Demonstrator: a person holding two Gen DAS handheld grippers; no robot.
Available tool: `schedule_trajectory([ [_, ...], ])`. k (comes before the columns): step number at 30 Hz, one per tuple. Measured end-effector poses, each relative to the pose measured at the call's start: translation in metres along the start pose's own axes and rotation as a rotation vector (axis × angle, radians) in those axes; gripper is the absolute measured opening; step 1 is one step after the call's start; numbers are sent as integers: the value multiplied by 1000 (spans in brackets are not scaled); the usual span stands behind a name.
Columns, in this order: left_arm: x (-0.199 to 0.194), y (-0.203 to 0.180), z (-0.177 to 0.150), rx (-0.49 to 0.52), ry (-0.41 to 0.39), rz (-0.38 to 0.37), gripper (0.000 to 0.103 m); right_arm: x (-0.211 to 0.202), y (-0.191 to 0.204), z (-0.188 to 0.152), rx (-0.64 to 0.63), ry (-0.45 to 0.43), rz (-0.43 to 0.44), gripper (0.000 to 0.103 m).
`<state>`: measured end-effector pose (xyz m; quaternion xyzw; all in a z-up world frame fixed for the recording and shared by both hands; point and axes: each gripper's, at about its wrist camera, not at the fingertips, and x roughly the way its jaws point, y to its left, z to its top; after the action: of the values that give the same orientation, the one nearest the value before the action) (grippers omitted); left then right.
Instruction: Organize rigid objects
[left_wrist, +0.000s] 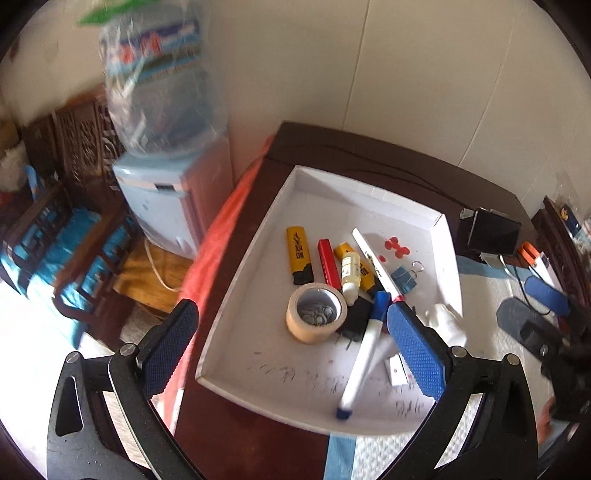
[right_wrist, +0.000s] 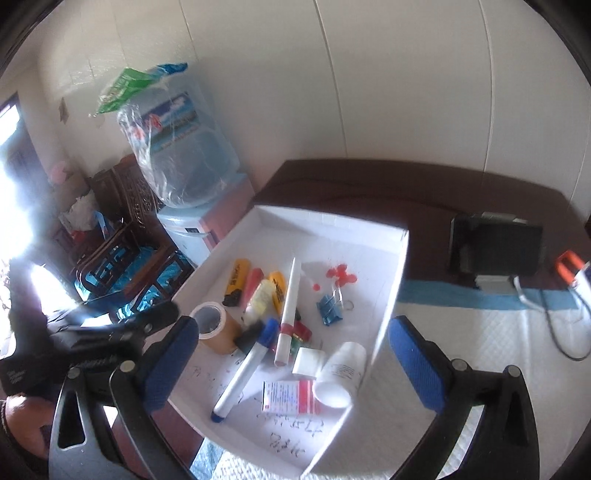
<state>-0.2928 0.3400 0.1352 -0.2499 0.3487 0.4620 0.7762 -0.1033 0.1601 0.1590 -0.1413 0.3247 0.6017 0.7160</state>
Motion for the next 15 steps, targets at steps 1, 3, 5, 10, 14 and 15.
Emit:
schedule_trajectory([
  [1,-13,-4,0,15,-19,24,103,-6,2,0,3,-6,5,103],
  [3,-30,-10,0,29,-44,59,103,-16,8,0,-8,-16,12,103],
  [5,-52,-16,-2,45,-81,73,103,-33,18,-2,-62,-58,-22,103],
  [10,-97,-35,-9,73,-133,145,103,-79,32,-9,-125,-184,-115,103],
  [14,-136,-56,-15,77,-192,297,103,-108,28,-6,-130,-240,-172,103],
  [15,-149,-62,-17,80,-226,314,103,-116,25,-6,-125,-253,-165,103],
])
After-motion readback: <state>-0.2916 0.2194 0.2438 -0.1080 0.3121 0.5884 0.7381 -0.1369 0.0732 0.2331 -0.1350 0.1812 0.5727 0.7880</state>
